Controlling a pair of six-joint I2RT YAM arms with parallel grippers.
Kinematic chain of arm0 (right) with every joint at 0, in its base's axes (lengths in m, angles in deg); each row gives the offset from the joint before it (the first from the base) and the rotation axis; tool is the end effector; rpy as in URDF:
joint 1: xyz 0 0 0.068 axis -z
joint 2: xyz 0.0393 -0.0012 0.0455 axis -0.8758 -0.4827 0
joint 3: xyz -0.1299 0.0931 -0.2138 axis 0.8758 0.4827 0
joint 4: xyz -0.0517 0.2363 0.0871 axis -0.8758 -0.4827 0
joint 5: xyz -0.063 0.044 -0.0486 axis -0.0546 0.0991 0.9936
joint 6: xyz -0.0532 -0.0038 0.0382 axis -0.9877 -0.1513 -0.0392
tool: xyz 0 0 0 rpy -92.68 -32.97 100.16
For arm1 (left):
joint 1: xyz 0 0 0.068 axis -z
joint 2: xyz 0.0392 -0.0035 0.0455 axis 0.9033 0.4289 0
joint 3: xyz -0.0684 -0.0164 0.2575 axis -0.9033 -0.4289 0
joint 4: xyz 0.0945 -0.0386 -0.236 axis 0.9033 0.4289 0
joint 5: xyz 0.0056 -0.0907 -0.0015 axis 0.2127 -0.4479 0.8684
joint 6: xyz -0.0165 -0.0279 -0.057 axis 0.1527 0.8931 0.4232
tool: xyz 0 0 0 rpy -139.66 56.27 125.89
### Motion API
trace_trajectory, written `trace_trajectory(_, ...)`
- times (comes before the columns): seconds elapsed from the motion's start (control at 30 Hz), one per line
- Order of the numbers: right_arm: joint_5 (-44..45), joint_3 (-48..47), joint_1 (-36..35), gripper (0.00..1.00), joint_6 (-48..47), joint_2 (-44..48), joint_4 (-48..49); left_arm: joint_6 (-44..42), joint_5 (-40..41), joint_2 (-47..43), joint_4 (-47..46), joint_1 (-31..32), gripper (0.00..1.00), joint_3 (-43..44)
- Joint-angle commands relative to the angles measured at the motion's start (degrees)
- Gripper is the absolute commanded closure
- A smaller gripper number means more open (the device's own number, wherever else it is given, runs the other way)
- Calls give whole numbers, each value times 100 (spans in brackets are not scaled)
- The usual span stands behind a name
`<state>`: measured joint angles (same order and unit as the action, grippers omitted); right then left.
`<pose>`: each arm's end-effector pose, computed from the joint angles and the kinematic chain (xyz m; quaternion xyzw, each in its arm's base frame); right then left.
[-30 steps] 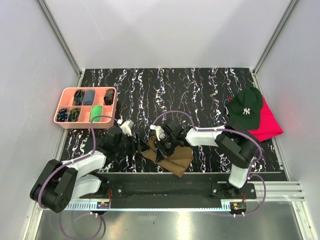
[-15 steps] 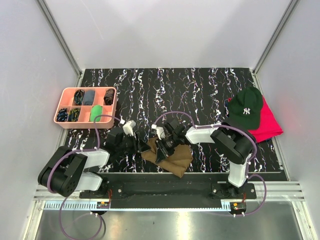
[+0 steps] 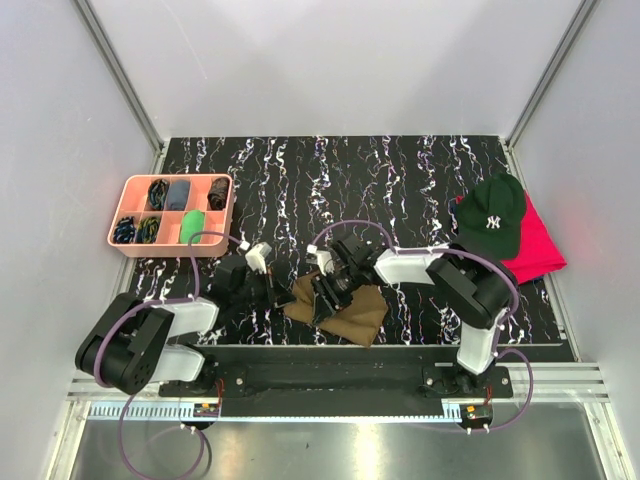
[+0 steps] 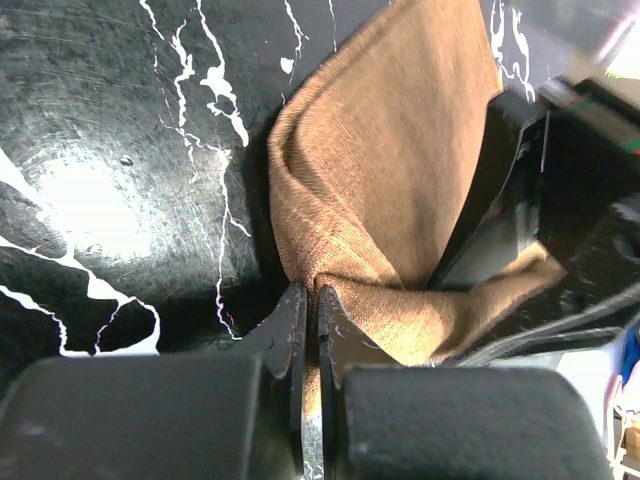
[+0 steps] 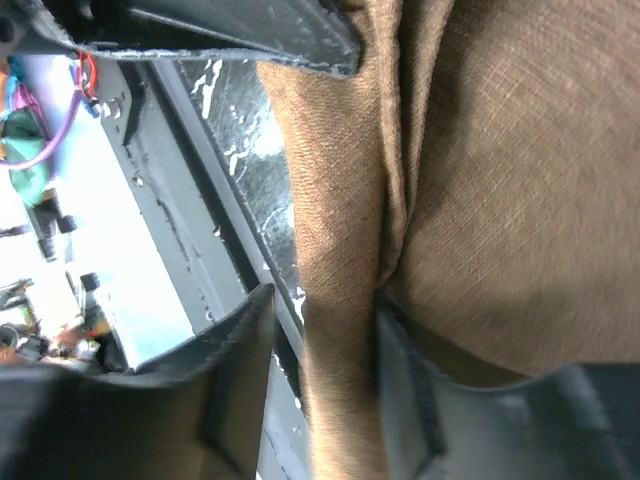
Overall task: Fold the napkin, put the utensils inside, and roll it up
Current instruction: Roll the napkin with the utensil
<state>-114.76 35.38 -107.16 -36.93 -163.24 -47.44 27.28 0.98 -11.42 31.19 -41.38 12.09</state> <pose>0.2130 0.2731 0.1080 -0.3427 0.8290 0.4413 0.0252 0.1847 -0.1076 0.1048 0.0338 0.8722 -0.4114 0.2624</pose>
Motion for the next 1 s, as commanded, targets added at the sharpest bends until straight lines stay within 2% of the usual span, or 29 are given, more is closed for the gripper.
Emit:
trace_trajectory(0.0,1295,-310,120,45,-237,519,-849,-95,70,-126,648,16,100,124)
trace_trajectory(0.1,2067,-538,-142,40,-281,1134,-1236,-43,167,-144,920,16,100,221)
trace_trajectory(0.17,3207,-688,-503,38,-421,1477,-1560,-7,211,-152,1070,16,100,317)
trace_trajectory(0.2,3612,-793,-957,37,-483,1548,-1623,1,246,-144,1210,16,100,361)
trace_trajectory(0.23,4451,-803,-1153,37,-527,1644,-1650,2,273,-144,1281,16,100,422)
trace_trajectory(0.33,5676,-768,-1874,35,-694,1654,-1642,37,334,-109,1527,16,100,554)
trace_trajectory(0.5,6874,-689,-2648,34,-1046,1277,-1598,10,343,58,1774,16,100,739)
trace_trajectory(0.67,7351,-671,-3071,34,-1248,863,-1519,10,238,190,1792,7,100,792)
trace_trajectory(0.97,7272,-557,-3097,34,-1345,520,-1404,-42,203,217,1827,7,100,818)
